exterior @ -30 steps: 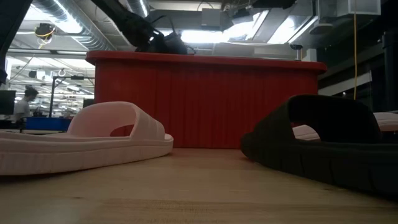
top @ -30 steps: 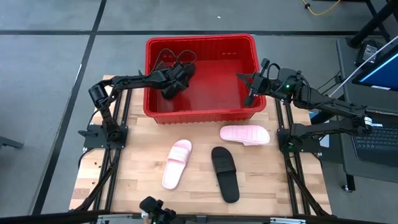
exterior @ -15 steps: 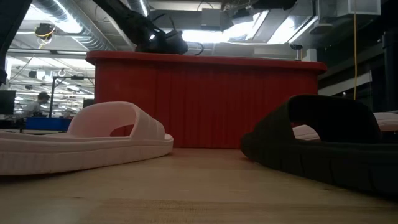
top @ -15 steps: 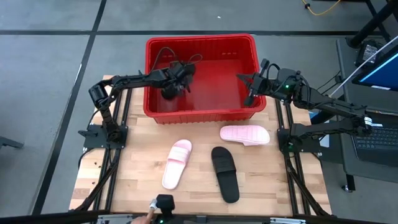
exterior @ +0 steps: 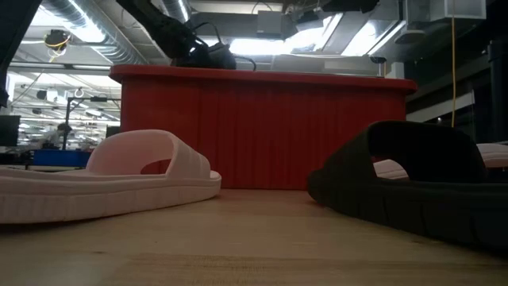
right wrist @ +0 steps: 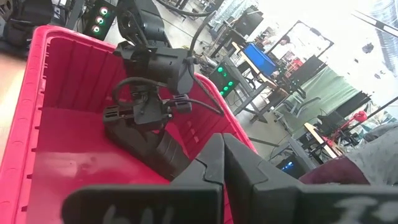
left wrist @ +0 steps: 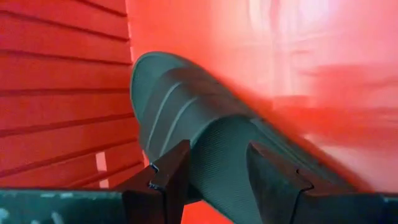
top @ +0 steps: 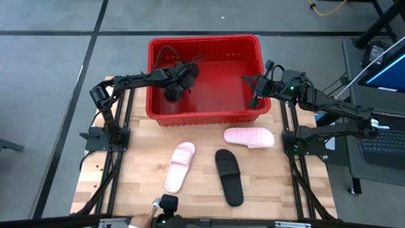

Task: Pick and place slides into bin
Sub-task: Put the top black slipper into the red bin

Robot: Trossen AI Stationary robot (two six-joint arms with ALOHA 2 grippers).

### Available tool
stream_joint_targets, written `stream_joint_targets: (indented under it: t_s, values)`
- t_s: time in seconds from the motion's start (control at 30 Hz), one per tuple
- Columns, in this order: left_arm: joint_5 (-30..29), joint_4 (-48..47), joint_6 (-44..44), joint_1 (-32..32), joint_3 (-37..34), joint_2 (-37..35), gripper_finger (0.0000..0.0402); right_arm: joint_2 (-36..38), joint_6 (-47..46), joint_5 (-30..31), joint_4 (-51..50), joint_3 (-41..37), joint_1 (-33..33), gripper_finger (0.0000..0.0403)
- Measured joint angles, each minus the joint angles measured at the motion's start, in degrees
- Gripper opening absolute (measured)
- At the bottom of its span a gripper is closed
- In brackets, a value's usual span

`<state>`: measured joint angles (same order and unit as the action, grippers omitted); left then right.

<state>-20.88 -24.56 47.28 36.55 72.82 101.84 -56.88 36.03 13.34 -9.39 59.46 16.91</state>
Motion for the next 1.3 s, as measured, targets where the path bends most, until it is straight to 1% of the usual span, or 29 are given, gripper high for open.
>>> stream_joint_targets:
  t_s: [0.2, 0.43, 0.53, 0.6, 0.8, 0.9, 1.0, 1.07, 1.23, 1.3]
  values:
    - [1.3, 0.0, 3.6, 2.0, -0.2, 0.0, 0.0150, 0.0, 0.0, 0.0, 0.0, 0.0, 0.0, 0.0006]
    - [1.5, 2.8, 3.2, 3.5, -0.2, 0.2, 0.0150, 0.0, 0.0, 0.0, 0.0, 0.0, 0.0, 0.0006]
    - [2.5, 2.9, 4.7, 3.9, -0.2, 1.2, 0.0150, 0.0, 0.0, 0.0, 0.1, 0.0, 0.0, 0.0006]
    - [2.1, 3.3, 6.4, 3.9, -0.2, 2.2, 0.0150, 0.0, 0.0, 0.0, 0.1, 0.0, 0.0, 0.0006]
    - [-3.2, 7.2, 7.5, 3.9, -0.2, 5.2, 0.0150, 0.0, -1.3, 0.0, 0.1, 0.0, 0.0, 0.0006]
    - [-3.9, 8.1, 7.5, 3.9, -0.2, 5.7, 0.0146, 0.0, -1.4, 0.0, 0.1, 0.0, 0.0, 0.0006]
    - [-4.0, 8.4, 7.5, 3.8, -0.2, 5.7, 0.0127, 0.0, -1.4, 0.0, 0.1, 0.0, 0.0, 0.0006]
    - [-5.1, 8.5, 7.5, 3.8, -0.2, 5.7, 0.0105, 0.0, -1.4, 0.0, 0.1, 0.0, 0.0, 0.0006]
    - [-13.3, 8.4, 7.5, 2.8, -0.2, 5.7, 0.0020, 0.0, -1.4, 0.0, 0.1, 0.0, 0.0, 0.0006]
    - [-15.4, 8.2, 7.5, 2.5, -0.2, 5.7, 0.0012, 0.0, -1.4, 0.0, 0.1, 0.0, 0.0, 0.0006]
